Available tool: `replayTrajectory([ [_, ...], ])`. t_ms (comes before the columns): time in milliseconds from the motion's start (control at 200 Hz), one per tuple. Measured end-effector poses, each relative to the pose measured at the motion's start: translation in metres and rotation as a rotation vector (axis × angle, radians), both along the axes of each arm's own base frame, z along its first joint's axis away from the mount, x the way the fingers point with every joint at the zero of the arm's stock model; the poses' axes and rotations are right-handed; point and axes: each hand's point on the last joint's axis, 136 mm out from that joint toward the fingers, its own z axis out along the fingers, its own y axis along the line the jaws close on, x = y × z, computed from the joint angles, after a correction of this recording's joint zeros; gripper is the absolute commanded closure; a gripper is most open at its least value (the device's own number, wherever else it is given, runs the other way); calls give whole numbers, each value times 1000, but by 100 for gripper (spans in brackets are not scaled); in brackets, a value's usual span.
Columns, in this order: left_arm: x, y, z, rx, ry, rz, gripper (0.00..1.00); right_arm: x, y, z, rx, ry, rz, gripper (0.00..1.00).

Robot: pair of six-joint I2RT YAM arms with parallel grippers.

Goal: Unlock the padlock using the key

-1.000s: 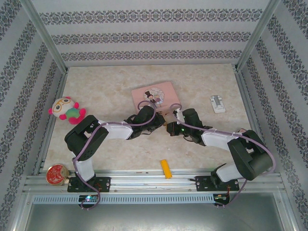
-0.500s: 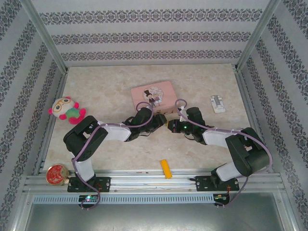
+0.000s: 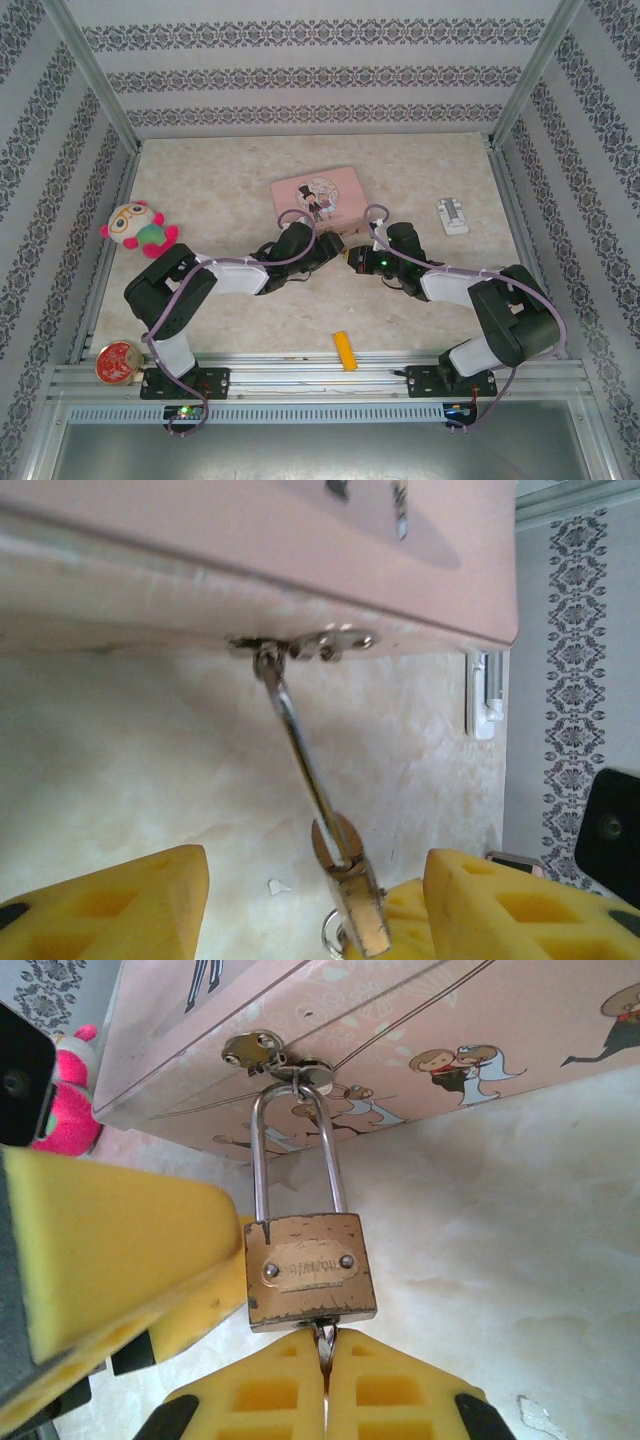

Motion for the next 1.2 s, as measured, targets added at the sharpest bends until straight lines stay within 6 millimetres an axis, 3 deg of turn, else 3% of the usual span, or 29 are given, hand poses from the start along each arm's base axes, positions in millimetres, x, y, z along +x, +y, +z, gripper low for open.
replayTrajectory([
  [315,16,-1,20,11,-63,33,53,-2,5,0,-6,0,-7,100],
  [735,13,-1,2,40,-11,15,57,2,13,4,-14,-11,-1,100],
  [919,11,-4,-5,22,19,8,83,3,13,-2,-35,3,-10,100],
  [994,9,-6,-6,16,29,3,88,4,11,-5,-48,7,-24,100],
  [1124,9,-7,-6,9,31,-2,88,4,9,-7,-45,24,-39,100],
  [1199,9,-7,-6,4,34,-1,79,4,9,-6,-40,30,-43,100],
])
